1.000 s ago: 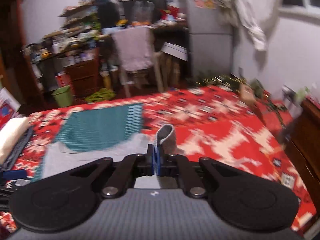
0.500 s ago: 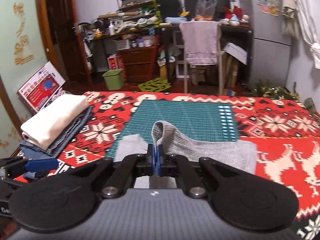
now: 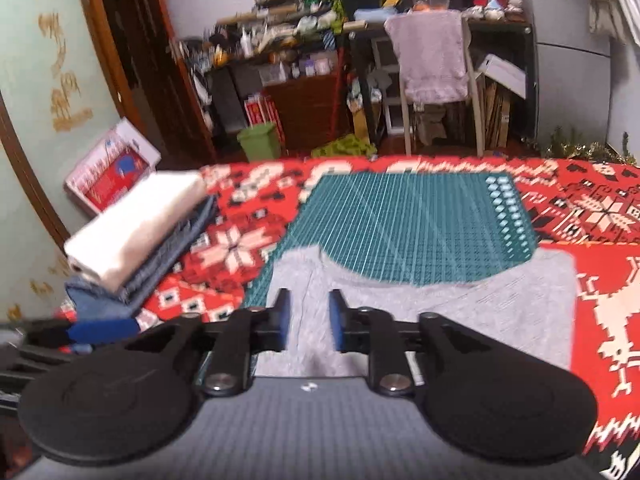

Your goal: Fold clothes

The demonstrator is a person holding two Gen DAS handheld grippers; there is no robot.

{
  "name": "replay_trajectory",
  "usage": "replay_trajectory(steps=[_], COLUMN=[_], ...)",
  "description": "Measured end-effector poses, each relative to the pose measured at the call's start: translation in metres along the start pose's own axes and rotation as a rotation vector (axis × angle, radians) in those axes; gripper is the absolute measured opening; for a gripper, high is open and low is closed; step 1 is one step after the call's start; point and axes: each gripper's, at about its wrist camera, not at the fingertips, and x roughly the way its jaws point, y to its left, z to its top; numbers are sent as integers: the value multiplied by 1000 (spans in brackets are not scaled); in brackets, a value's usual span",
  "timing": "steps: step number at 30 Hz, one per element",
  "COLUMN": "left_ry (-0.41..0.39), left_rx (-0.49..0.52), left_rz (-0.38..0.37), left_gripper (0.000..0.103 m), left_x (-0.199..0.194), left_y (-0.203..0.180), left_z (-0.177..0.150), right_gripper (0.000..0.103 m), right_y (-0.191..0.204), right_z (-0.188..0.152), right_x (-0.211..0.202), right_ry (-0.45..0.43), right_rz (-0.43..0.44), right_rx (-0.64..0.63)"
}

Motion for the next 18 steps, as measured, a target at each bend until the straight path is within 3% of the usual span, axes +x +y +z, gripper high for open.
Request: replay_trajectory(steps=[5, 9, 12, 18], left_ry=[29, 42, 43, 36], left_rx=[-24, -36, -30, -23], left_rz=[-25, -30, -30, -26], left_gripper=[78, 77, 77, 77], left_x=[4, 6, 5, 2], left_y=[1, 0, -2, -5], left_z=[-1, -3, -4, -3], right_gripper=[25, 16, 16, 16], right_y=[-23, -22, -13, -6], right_z=[0, -23, -40, -62], right_x=[-31, -43, -45, -27], right_ry=[19, 95, 135, 209], right_rz=[-12, -24, 18, 41], right_rx=[-39, -166, -218, -231])
